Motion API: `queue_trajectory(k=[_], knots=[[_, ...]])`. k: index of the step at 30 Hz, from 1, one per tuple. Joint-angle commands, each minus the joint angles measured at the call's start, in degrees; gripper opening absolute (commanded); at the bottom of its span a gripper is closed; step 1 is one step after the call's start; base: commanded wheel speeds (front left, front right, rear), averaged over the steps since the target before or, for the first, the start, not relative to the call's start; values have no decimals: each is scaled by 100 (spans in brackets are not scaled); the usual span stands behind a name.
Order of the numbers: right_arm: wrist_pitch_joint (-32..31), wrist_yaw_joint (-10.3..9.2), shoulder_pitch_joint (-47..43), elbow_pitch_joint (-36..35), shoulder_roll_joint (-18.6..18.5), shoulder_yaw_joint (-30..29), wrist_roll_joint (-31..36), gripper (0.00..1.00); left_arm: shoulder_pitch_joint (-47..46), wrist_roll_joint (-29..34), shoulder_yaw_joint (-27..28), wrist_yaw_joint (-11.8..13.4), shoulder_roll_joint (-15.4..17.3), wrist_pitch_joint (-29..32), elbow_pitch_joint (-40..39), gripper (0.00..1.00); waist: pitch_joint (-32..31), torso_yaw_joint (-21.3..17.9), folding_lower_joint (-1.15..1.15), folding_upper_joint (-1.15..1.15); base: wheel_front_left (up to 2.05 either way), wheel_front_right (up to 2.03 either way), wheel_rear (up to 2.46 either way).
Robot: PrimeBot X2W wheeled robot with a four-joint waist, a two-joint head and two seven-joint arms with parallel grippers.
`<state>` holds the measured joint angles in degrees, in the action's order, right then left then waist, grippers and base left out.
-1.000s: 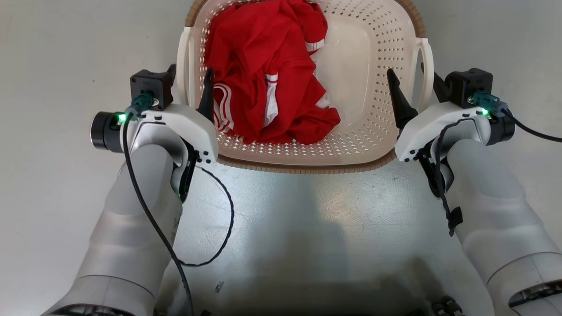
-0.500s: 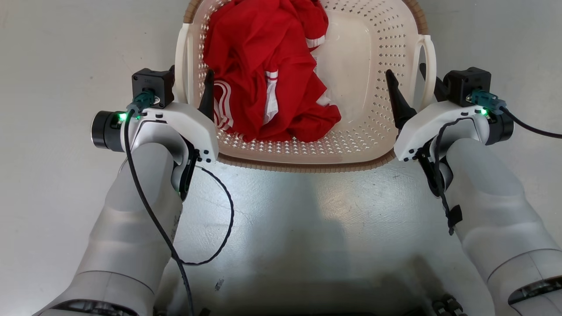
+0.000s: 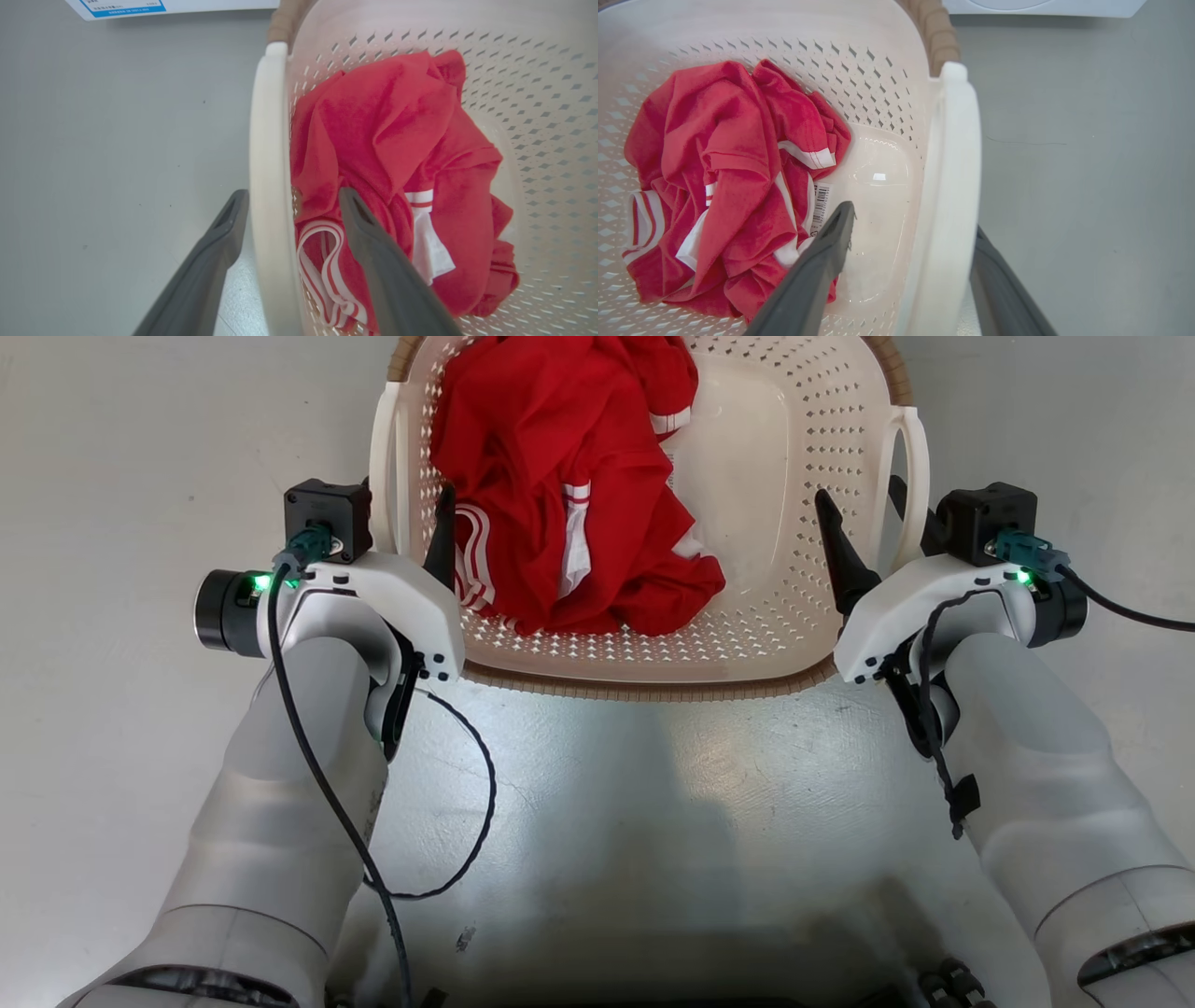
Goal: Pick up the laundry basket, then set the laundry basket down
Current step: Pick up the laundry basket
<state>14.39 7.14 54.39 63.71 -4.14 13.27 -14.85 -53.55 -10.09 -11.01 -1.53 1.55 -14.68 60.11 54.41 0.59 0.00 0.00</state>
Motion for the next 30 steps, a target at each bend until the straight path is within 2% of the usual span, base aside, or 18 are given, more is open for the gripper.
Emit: queue_trajectory(k=[1, 28, 29, 30], knots=[[61, 35, -128, -10, 126, 113, -40, 100, 56, -13, 75, 42, 132, -32, -19, 100, 7, 0, 0, 0, 0, 0, 0], [61, 35, -103, -6, 126, 244, -147, 100, 5, -107, -31, 55, 132, -32, -40, 100, 40, -15, 0, 0, 0, 0, 0], [61, 35, -101, -7, 126, 244, -148, 100, 2, -109, -34, 55, 132, -32, -39, 97, 46, -16, 0, 0, 0, 0, 0], [61, 35, -98, -9, 126, 244, -149, 72, -2, -111, -40, 55, 132, -32, -31, 97, 53, -16, 0, 0, 0, 0, 0]])
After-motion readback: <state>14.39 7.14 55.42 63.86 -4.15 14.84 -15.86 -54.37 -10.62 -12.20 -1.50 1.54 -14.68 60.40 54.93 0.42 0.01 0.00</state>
